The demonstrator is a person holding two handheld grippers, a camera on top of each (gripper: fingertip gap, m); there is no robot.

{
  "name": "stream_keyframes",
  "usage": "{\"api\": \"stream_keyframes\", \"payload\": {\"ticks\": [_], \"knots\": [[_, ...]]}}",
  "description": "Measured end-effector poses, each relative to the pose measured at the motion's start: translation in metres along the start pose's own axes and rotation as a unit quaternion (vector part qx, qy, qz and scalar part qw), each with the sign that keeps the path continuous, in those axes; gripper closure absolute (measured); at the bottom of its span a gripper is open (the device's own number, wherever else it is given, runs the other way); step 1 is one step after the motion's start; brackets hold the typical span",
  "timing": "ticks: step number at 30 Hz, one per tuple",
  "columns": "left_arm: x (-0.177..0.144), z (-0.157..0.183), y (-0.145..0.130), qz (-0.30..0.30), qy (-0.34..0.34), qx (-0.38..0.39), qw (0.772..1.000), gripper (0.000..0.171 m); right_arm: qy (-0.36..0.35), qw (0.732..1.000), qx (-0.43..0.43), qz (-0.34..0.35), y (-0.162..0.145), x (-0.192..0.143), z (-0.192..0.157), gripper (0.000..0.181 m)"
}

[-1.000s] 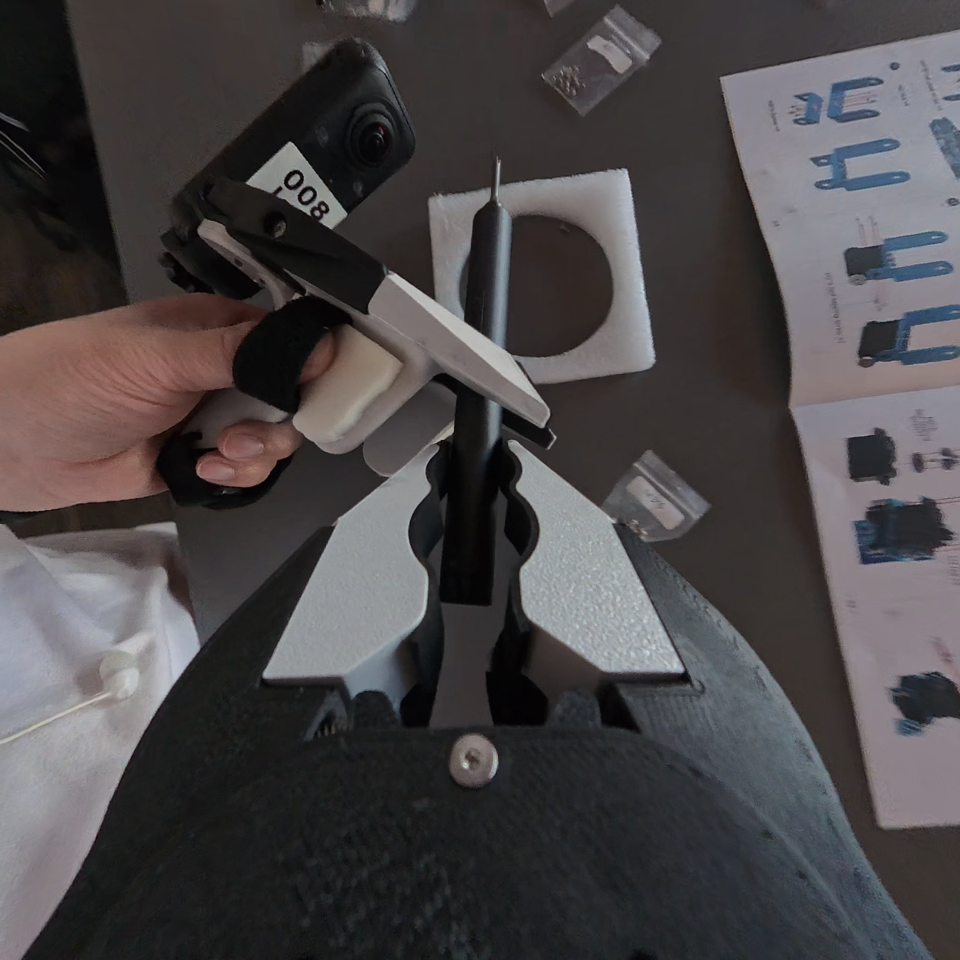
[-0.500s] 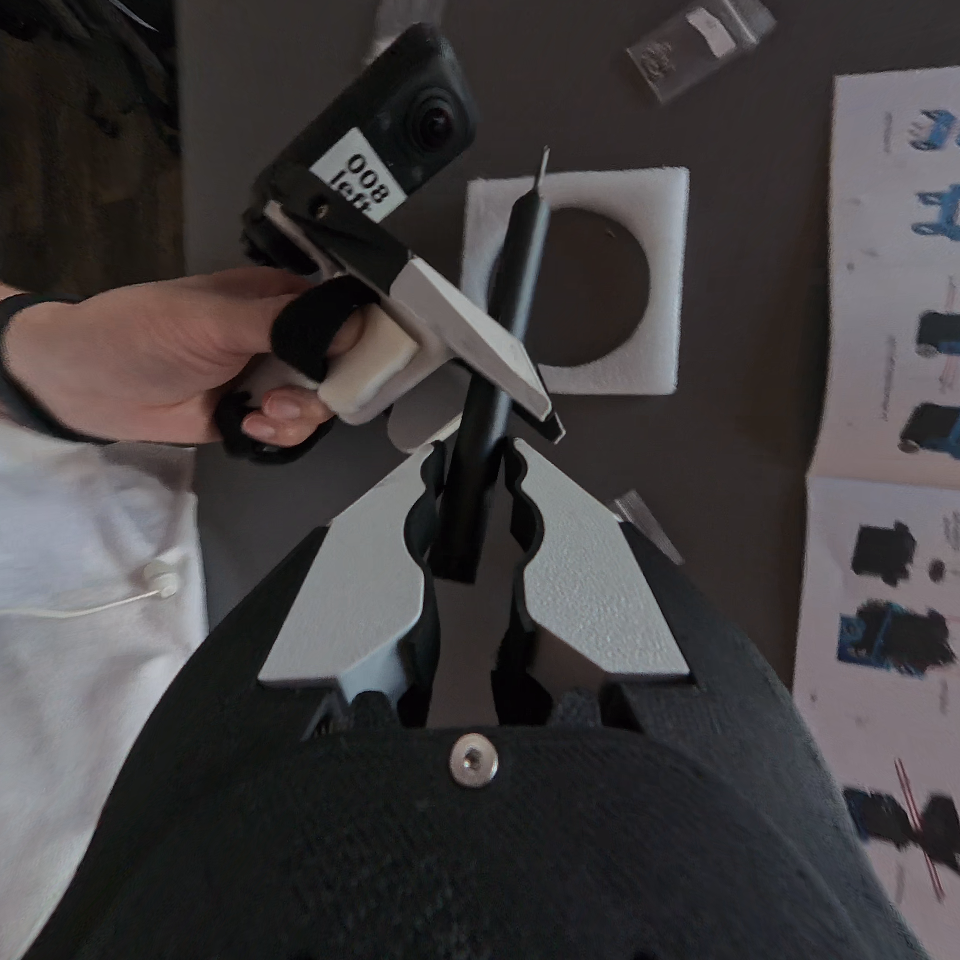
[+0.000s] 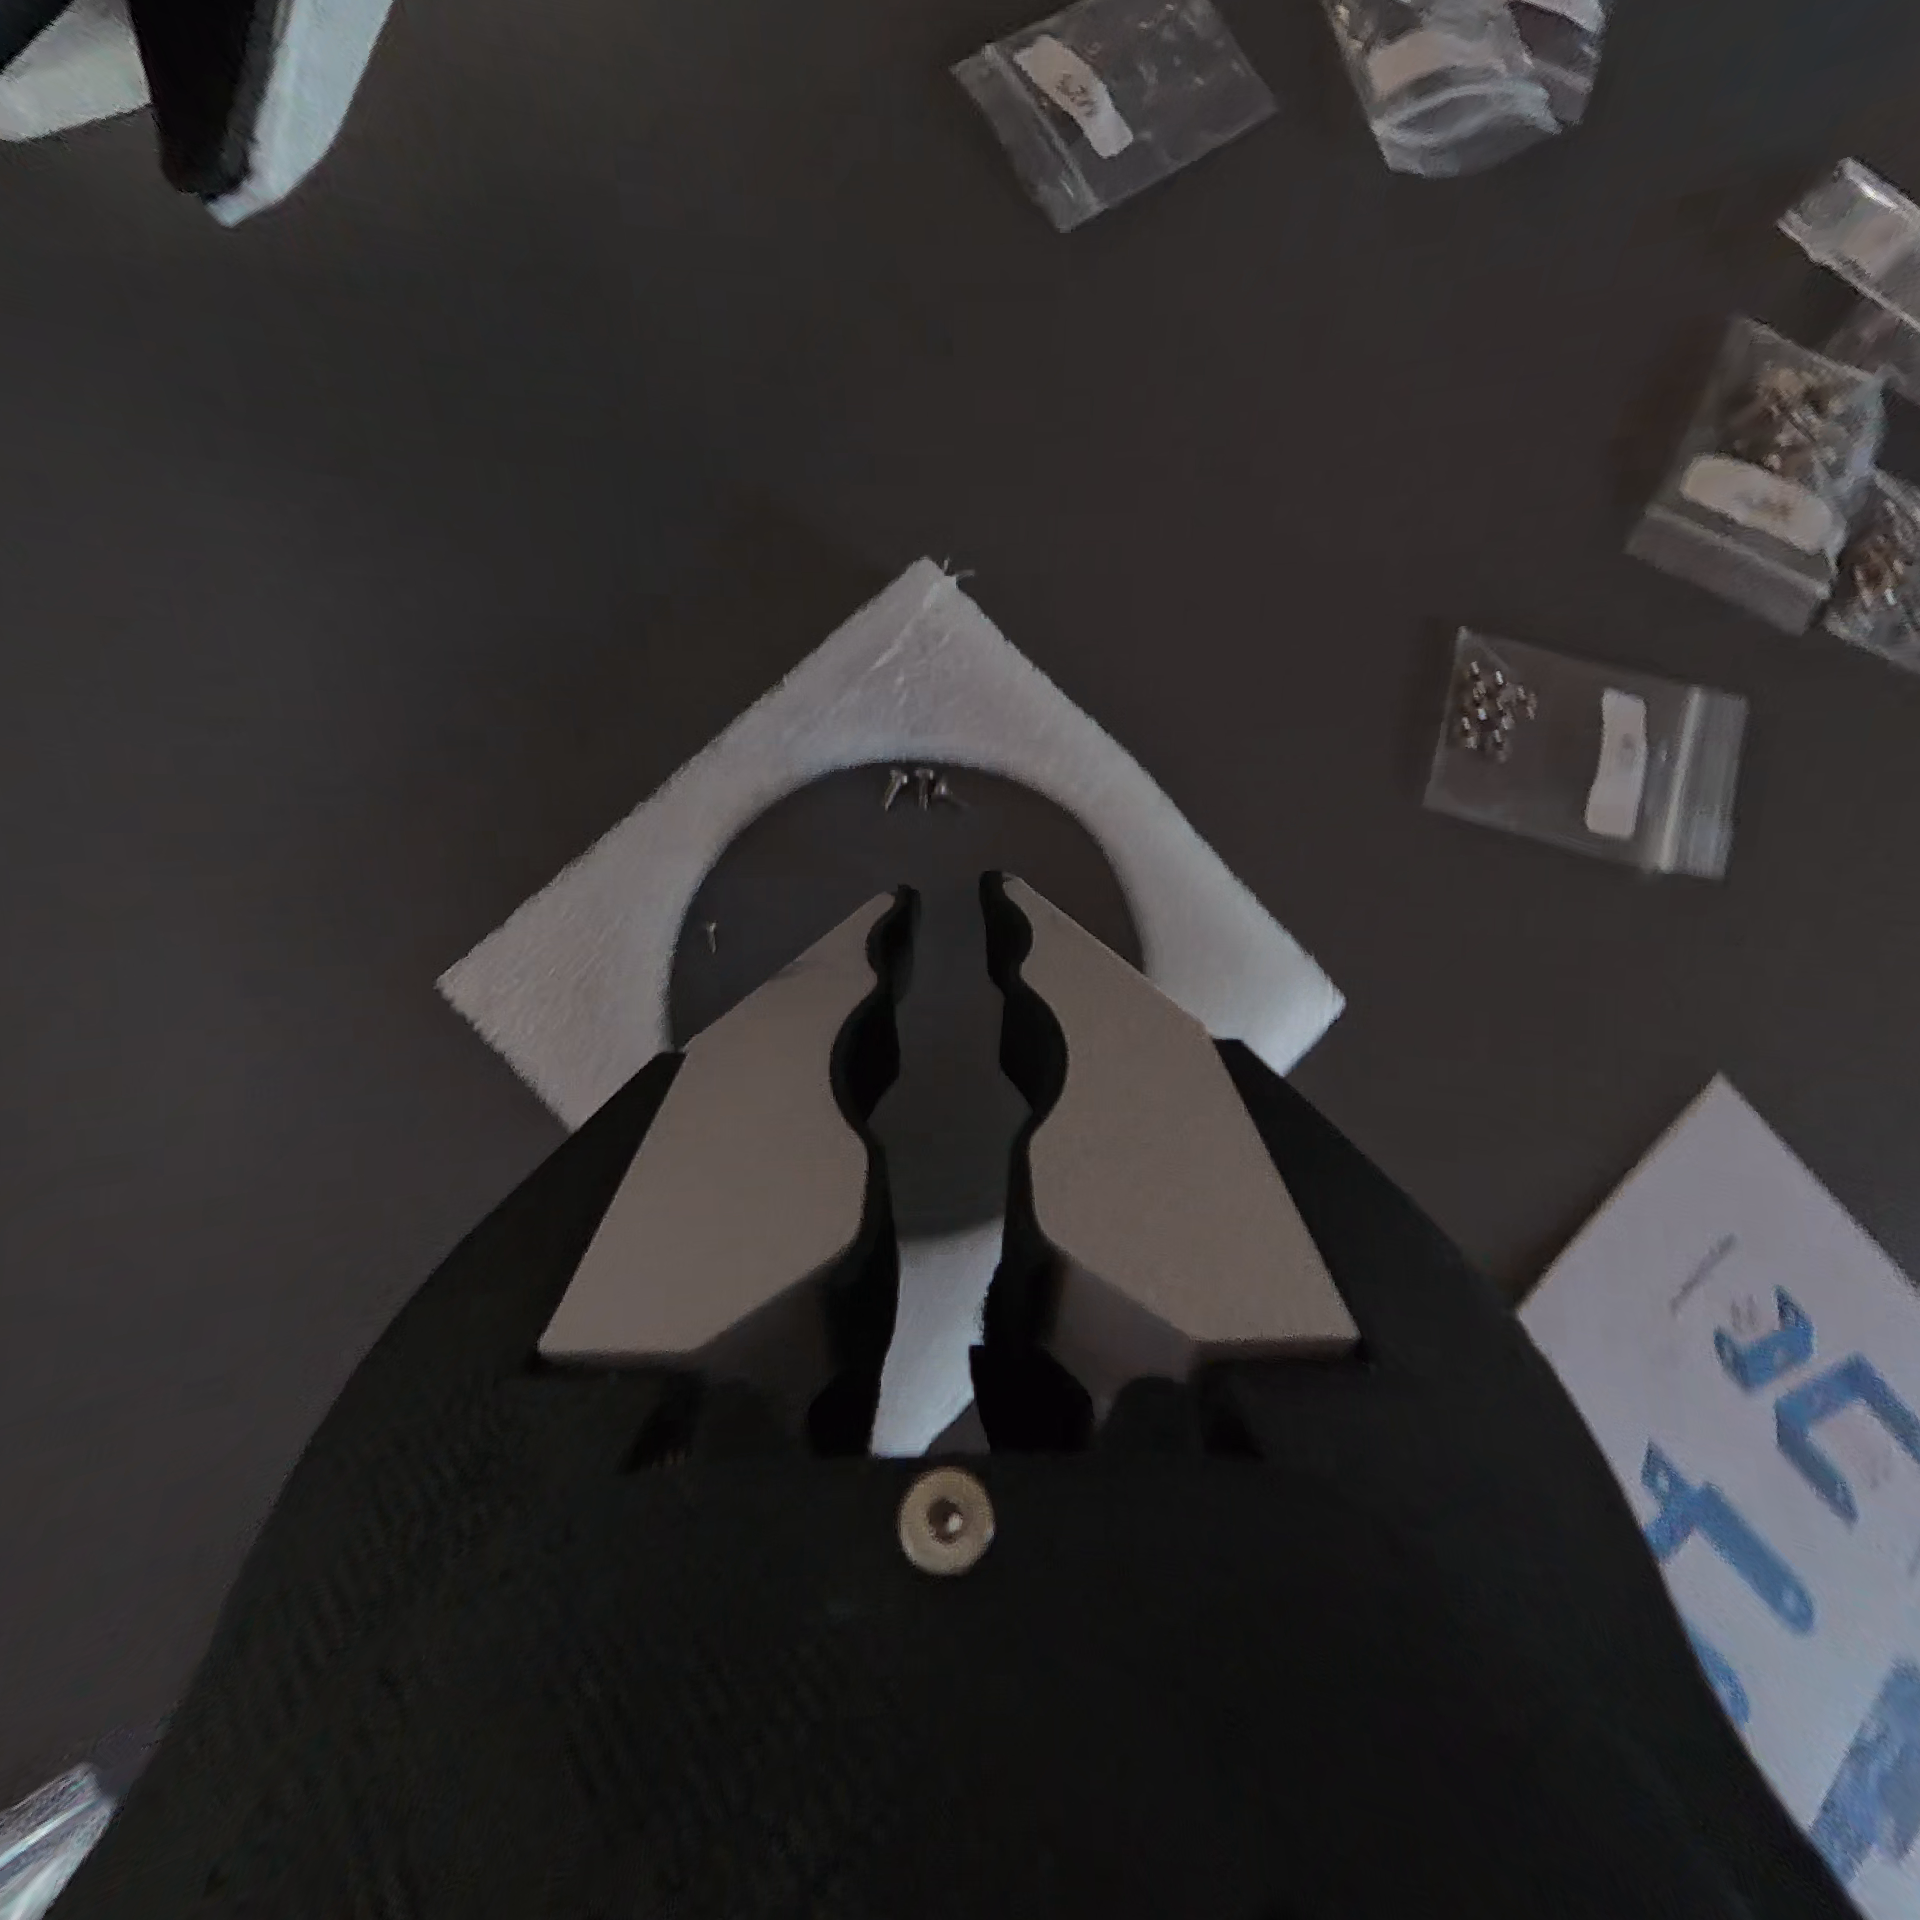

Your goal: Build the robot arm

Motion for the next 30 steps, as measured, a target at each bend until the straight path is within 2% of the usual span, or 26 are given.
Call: {"api": "stream_keyframes", "payload": {"ticks": [9,14,21,25,30], "knots": [[0.005,0.000,-0.005,-0.014,-0.020,-0.011,1.000,0.156,0.082,0.993,-0.084,-0.003,0.013,0.014,0.015,0.169],[0.011,0.002,-0.008,-0.030,-0.023,-0.009,0.999,0.156,0.146,0.979,-0.134,-0.052,0.021,0.017,0.023,0.170],[0.012,0.006,-0.011,-0.041,-0.018,-0.003,0.999,0.156,0.189,0.956,-0.203,-0.095,0.037,0.026,0.024,0.179],[0.012,0.006,-0.011,-0.041,-0.016,-0.001,0.999,0.156,0.193,0.957,-0.182,-0.119,0.033,0.022,0.026,0.178],[0.014,0.005,-0.010,-0.045,-0.023,-0.004,0.999,0.156,0.167,0.969,-0.105,-0.149,0.007,0.001,0.027,0.179]]}}
Point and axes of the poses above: each gripper's, where its closed fingertips meet, x out along the fingers, y out of its top, z = x × y across the jaws, the point moved 9 cm from there along -x, back along the fingers, and after that the axes turned 6 degrees about -x, right-handed, at the moved point
